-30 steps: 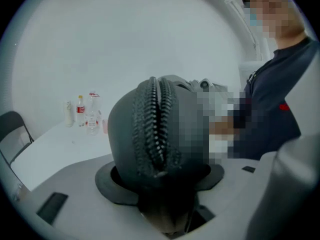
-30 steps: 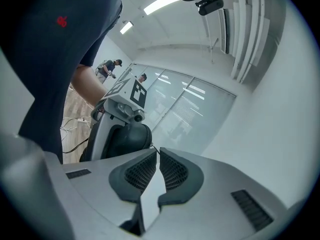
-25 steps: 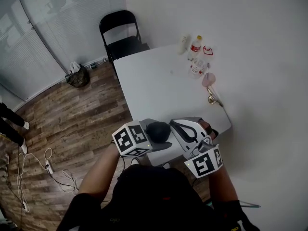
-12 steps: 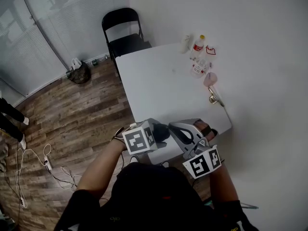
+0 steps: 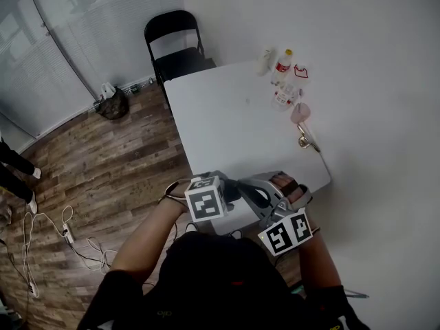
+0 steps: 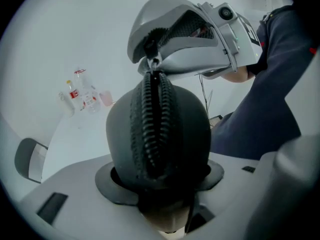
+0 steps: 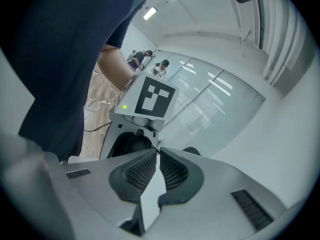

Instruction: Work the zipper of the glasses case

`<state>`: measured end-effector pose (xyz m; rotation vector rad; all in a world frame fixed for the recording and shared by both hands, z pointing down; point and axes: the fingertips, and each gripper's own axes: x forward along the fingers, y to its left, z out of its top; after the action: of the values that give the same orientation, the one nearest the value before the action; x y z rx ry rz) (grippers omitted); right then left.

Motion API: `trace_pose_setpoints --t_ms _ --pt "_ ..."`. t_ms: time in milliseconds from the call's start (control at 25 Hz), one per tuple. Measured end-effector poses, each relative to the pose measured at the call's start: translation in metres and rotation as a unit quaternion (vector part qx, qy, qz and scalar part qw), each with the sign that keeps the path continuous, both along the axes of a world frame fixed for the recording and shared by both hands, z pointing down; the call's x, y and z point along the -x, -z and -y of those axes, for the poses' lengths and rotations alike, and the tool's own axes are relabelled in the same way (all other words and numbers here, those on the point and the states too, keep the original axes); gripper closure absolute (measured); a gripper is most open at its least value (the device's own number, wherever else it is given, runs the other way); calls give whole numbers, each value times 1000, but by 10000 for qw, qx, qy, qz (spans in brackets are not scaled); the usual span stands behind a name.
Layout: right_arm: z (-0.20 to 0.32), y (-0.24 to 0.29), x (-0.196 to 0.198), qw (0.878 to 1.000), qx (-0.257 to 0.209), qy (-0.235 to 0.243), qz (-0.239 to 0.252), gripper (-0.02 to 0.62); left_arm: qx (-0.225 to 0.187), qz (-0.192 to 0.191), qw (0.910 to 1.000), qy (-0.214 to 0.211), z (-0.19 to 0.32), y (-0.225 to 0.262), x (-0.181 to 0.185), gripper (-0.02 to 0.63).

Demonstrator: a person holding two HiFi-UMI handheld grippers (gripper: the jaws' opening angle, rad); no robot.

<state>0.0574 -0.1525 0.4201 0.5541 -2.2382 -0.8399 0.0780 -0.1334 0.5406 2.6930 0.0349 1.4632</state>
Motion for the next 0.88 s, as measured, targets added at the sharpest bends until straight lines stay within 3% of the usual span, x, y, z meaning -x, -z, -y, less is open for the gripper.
trace_pose_setpoints --t_ms 360,440,600,720,800,880 --pt "-7 -21 7 9978 -181 180 -609 569 -96 380 9991 -142 -4 -21 5 341" --pt "-7 -22 8 9986 -170 111 -489 571 -63 189 9998 -56 -4 -21 5 341" --pt "6 -4 2 9986 -242 -438 181 569 -236 -636 9961 556 11 -3 3 341" --pt "22 14 -20 9903 -104 -1065 890 569 -540 -1336 9823 1200 33 20 8 341" --pt "30 29 -35 9784 8 -1415 1505 569 -638 -1972 9622 1766 50 43 15 341" --pt "36 43 -47 9642 88 -1645 2079 569 -655 -2604 9352 2308 66 69 26 341"
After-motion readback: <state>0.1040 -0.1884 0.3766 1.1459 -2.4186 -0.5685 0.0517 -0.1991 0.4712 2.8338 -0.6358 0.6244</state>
